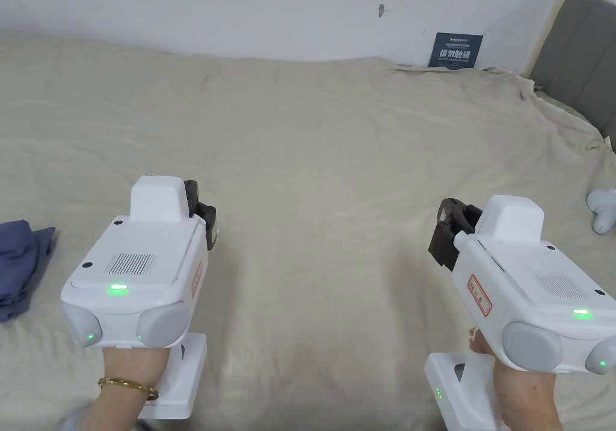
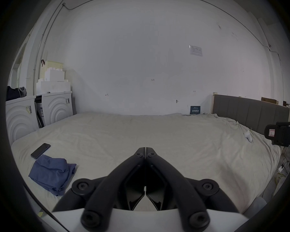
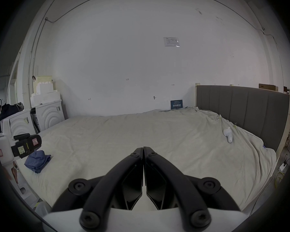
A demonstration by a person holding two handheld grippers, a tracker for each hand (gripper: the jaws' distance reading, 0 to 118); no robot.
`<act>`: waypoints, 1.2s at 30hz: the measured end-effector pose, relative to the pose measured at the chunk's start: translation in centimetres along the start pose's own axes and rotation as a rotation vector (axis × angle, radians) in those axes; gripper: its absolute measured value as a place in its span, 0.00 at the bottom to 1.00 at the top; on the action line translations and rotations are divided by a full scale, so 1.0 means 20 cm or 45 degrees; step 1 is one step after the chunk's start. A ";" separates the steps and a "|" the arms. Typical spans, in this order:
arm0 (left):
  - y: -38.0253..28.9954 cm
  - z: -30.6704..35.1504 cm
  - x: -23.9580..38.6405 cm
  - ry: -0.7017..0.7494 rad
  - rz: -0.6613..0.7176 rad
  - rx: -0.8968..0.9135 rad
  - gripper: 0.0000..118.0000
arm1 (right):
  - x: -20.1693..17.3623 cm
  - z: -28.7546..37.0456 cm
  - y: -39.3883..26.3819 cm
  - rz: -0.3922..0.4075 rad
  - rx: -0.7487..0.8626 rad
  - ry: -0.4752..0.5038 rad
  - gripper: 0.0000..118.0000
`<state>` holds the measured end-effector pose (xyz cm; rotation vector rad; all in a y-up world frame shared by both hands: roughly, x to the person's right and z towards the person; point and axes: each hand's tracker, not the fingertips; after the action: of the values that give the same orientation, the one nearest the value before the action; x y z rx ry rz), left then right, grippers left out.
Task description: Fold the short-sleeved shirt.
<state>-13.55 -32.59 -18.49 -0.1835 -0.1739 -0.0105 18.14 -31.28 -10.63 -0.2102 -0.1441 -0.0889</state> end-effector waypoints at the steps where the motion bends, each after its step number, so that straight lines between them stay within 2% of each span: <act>1: 0.00 0.00 0.00 0.000 0.002 0.002 0.00 | 0.00 0.00 0.00 0.001 -0.001 0.003 0.00; 36: 0.00 -0.01 0.03 -0.002 -0.014 0.013 0.00 | -0.02 0.01 0.02 0.000 0.018 0.030 0.00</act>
<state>-13.01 -32.60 -18.50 -0.1722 -0.1762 -0.0203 17.86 -30.81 -10.59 -0.1947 -0.1212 -0.0906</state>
